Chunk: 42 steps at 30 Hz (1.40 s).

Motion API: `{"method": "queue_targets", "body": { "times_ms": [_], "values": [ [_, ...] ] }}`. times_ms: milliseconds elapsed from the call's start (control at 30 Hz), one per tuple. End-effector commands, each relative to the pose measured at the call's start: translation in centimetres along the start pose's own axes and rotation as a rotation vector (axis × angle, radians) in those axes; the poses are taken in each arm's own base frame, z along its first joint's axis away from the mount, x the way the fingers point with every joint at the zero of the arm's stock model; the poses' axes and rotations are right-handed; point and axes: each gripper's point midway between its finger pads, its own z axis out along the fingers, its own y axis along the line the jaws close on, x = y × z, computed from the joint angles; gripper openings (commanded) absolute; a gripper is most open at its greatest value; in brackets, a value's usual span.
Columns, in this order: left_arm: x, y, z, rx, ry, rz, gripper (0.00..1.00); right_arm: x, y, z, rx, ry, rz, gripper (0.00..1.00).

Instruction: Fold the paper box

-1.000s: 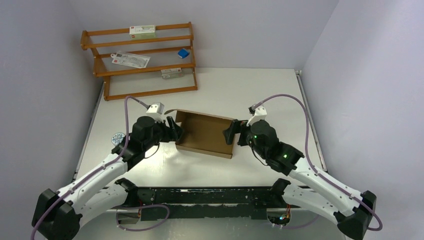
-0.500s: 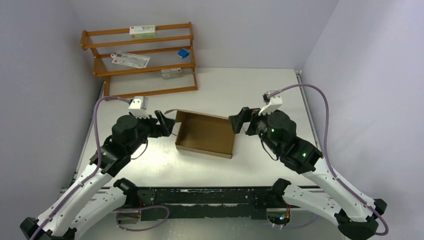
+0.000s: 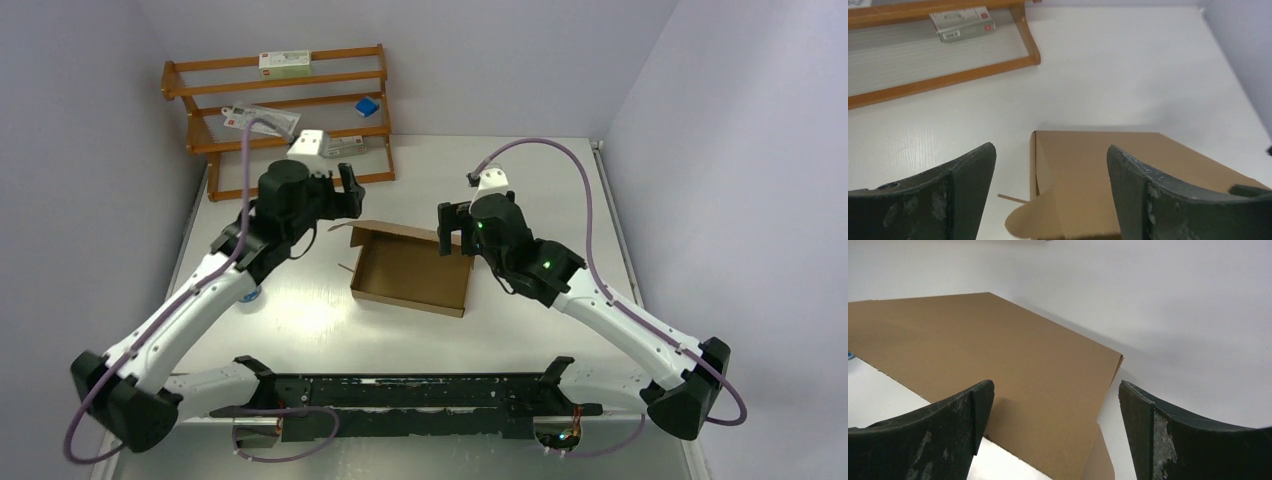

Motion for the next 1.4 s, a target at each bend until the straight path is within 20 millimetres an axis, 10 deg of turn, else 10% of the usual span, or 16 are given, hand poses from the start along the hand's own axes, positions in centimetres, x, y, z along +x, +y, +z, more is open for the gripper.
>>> {"method": "queue_targets", "body": {
  "times_ms": [0, 633, 1367],
  "values": [
    [1.8, -0.4, 2.3, 0.007, 0.09, 0.079, 0.86, 0.6, -0.2, 0.0, -0.005, 0.008, -0.044, 1.0],
    [15.4, 1.0, 1.6, 0.058, 0.411, 0.038, 0.7, 8.8, -1.8, 1.6, 0.028, 0.087, 0.011, 1.0],
    [22.5, 3.4, 0.4, 0.006, 0.486, -0.049, 0.65, 17.7, -1.3, 3.2, -0.036, 0.184, 0.153, 0.96]
  ]
}}
